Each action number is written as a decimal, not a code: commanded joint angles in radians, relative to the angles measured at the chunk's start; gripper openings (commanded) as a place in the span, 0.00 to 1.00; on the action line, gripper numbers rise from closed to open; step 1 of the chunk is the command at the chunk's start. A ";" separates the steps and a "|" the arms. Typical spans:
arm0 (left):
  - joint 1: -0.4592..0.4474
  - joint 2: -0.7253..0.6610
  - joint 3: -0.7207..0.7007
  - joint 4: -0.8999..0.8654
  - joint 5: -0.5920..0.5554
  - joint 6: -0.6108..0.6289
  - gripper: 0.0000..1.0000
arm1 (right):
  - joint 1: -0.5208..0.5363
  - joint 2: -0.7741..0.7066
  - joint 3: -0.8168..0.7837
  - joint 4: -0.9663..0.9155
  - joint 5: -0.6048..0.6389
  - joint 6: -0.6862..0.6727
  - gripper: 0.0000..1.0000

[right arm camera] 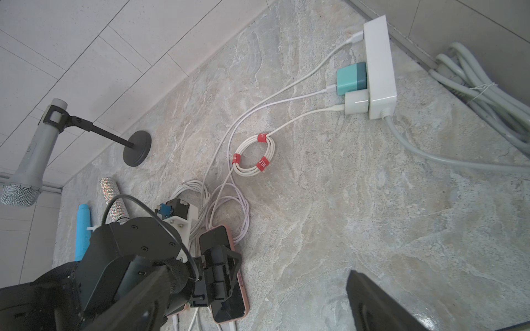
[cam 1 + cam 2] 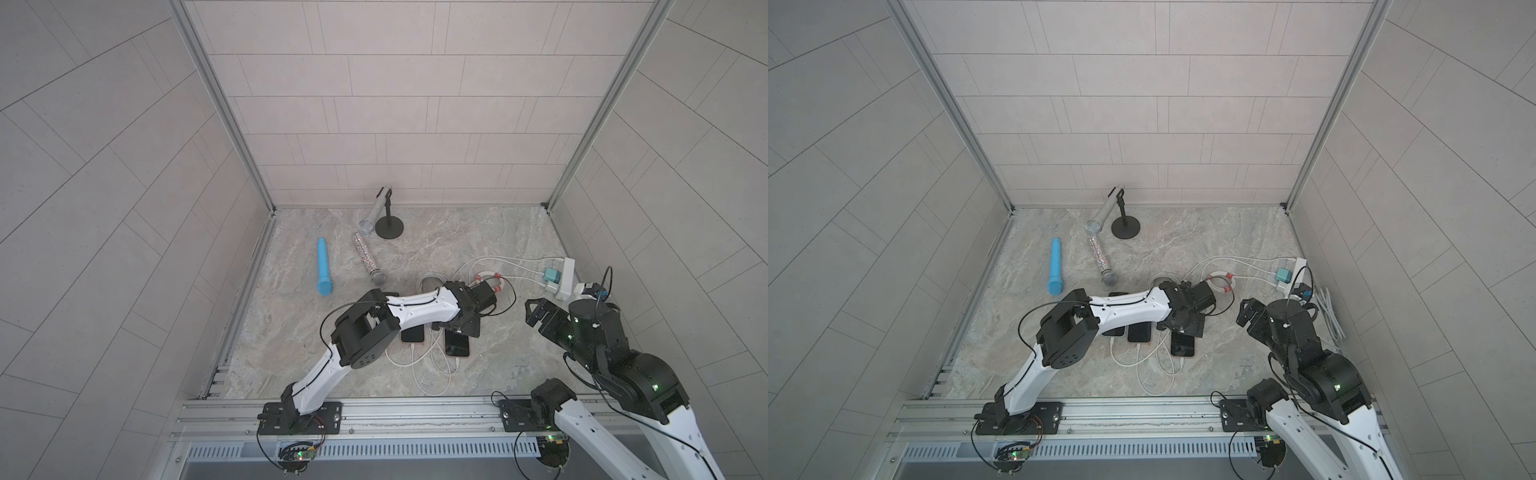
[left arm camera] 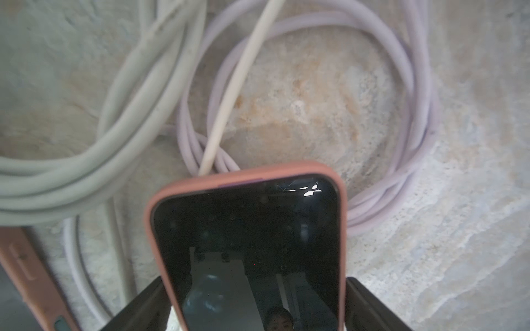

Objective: Unplug the charging cable from the phone
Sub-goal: Pick up the phone at the center of the board.

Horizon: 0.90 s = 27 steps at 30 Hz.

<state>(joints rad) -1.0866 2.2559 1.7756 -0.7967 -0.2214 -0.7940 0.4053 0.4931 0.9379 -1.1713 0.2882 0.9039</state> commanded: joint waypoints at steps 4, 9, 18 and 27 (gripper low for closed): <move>0.008 0.041 0.010 -0.027 -0.017 0.000 0.90 | -0.002 -0.013 -0.018 0.012 -0.013 0.011 1.00; 0.008 0.044 0.008 -0.022 -0.020 -0.003 0.81 | -0.001 -0.010 -0.030 0.019 -0.029 0.007 1.00; 0.011 0.007 -0.029 -0.016 -0.026 -0.044 0.46 | -0.002 -0.004 -0.032 0.028 -0.067 -0.002 1.00; 0.016 -0.069 -0.058 -0.018 -0.039 -0.045 0.09 | -0.002 -0.002 -0.021 0.042 -0.112 -0.006 1.00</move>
<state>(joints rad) -1.0801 2.2341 1.7382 -0.7750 -0.2481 -0.8345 0.4053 0.4908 0.9123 -1.1503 0.1959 0.9051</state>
